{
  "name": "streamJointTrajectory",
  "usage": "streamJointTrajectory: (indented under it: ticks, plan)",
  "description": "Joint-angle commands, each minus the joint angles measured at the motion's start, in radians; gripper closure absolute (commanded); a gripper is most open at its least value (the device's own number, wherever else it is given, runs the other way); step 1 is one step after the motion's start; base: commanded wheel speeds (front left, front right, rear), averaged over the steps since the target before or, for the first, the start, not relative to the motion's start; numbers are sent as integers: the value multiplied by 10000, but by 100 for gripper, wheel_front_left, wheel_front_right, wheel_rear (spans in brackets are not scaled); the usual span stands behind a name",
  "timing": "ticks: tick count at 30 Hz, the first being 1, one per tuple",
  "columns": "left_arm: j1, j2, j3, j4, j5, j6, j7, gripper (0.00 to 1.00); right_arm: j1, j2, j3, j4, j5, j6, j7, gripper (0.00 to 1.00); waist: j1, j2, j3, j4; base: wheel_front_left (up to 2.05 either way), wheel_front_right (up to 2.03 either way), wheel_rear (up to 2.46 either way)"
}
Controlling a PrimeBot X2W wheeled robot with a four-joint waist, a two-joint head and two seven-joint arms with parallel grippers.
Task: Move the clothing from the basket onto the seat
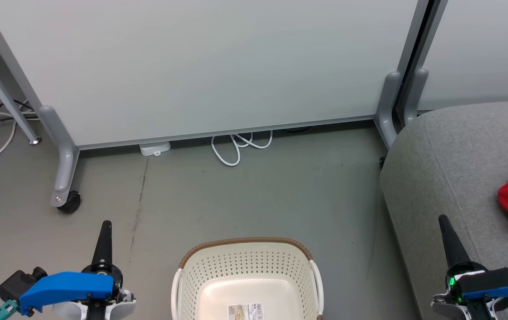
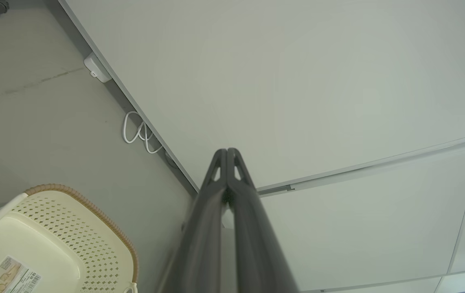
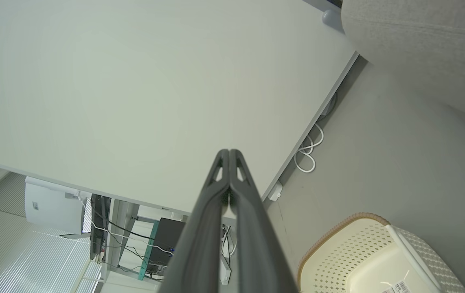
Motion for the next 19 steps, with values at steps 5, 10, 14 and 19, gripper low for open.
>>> streamJointTrajectory:
  ticks: [5, 10, 14, 19]
  plan:
    - [-228, 0, 185, -182, -501, -14, 156, 100, -243, -87, 19, -27, 614, 6, 100, 100, -1, 0, -8, -36, 0, 0, 0]
    - [-241, -24, 269, -243, -888, -15, 280, 100, -271, -90, 25, -5, 1073, 6, 162, 100, -1, 0, -15, -72, 0, 0, 0]
    - [-248, -39, 354, -292, -1180, -15, 373, 100, -307, -91, 31, 13, 1419, 6, 214, 100, -1, 0, -21, -101, 0, 0, 0]
    - [-261, -57, 447, -346, -1541, -16, 481, 100, -355, -93, 37, 34, 1856, 7, 286, 100, -1, 0, -29, -137, 0, 0, 0]
